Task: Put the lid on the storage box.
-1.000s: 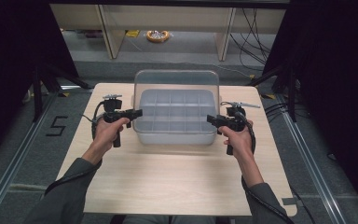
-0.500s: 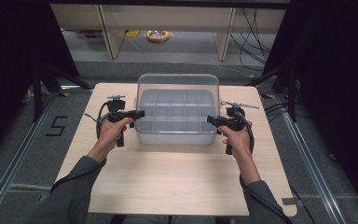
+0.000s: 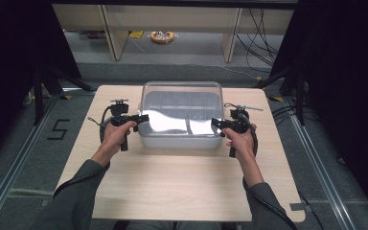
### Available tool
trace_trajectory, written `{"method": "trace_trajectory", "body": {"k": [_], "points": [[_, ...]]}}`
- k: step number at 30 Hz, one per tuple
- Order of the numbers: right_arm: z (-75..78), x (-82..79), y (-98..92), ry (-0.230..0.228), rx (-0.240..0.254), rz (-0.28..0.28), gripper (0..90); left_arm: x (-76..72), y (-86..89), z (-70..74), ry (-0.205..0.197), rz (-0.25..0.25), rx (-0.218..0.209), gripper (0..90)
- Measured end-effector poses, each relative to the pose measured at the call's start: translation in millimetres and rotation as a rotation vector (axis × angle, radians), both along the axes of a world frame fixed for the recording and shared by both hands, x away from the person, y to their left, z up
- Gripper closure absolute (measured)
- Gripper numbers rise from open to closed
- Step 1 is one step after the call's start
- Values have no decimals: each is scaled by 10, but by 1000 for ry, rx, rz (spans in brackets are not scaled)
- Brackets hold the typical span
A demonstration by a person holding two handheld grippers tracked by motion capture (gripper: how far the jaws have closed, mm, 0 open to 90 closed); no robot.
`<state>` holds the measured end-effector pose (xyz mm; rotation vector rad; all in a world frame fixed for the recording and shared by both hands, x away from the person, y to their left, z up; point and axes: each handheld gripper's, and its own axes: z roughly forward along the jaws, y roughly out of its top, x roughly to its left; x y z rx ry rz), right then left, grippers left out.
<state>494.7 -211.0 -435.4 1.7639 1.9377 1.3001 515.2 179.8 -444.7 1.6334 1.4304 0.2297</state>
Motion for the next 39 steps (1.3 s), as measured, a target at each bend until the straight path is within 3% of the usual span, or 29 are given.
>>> {"method": "trace_trajectory", "body": {"k": [2, 3, 4, 6, 11, 13, 17, 18, 19, 20, 21, 22, 23, 24, 27, 28, 29, 31, 32, 35, 36, 37, 38, 39], "points": [[2, -5, 14, 18, 12, -16, 469, 8, -4, -8, -3, -2, 1, 535], [-13, 5, 12, 12, -5, -22, 476, 9, 4, -6, -5, -10, 17, 535], [-19, 14, -8, -25, -61, -4, 483, 12, -1, -7, -11, -8, 17, 533], [-32, 28, -33, -48, -88, 17, 486, 9, -2, -13, -18, -9, 18, 533], [-39, 33, -36, -57, -87, 14, 497, 0, -12, -26, -34, -5, 14, 527], [-39, 30, -32, -59, -81, 14, 502, -9, -11, -37, -56, -18, 42, 514], [-62, 45, -41, -80, -93, 20, 505, -23, -9, -36, -60, -28, 55, 495], [-39, 3, 0, -23, -24, -10, 506, -28, -16, -38, -63, -25, 61, 480], [-51, 10, -7, -41, -38, -3, 504, -28, -31, -47, -68, -19, 56, 468], [-58, 9, 10, -27, -39, -29, 496, -26, -27, -77, -49, -25, 66, 458], [-48, 2, 6, -23, -20, -28, 492, -32, -52, -95, -79, -30, 118, 476], [-52, 12, -14, -32, -32, -20, 477, -46, -70, -94, -107, -44, 165, 505], [-36, 0, -7, -12, 14, -37, 487, -46, -70, -94, -107, -44, 165, 503], [-23, -5, -10, -14, -3, -27, 490, -54, -101, -72, -107, -38, 185, 502], [-20, -16, 3, -6, -20, -17, 471, -45, -103, -70, -104, -41, 182, 499], [-38, 5, -10, -34, -36, -5, 471, -45, -103, -70, -104, -41, 182, 499], [-38, 5, -10, -34, -36, -5, 471, -46, -102, -73, -103, -39, 179, 499], [-39, -1, -5, -3, -12, -36, 479, -45, -94, -74, -102, -43, 175, 497], [-68, 33, -50, -61, -51, -3, 478, -42, -84, -80, -99, -41, 169, 498], [-31, 3, -16, -33, -71, -43, 474, -32, -77, -96, -91, -38, 159, 500], [-33, 10, -39, -67, -109, -27, 475, -28, -67, -97, -83, -39, 149, 500], [-23, 7, -53, -34, -65, -34, 487, -26, -61, -99, -81, -38, 145, 501], [-53, 31, -98, -64, -82, -3, 487, -26, -61, -99, -81, -38, 145, 501], [-45, 14, -95, -35, -77, -19, 491, -25, -59, -101, -78, -35, 137, 502]]}}
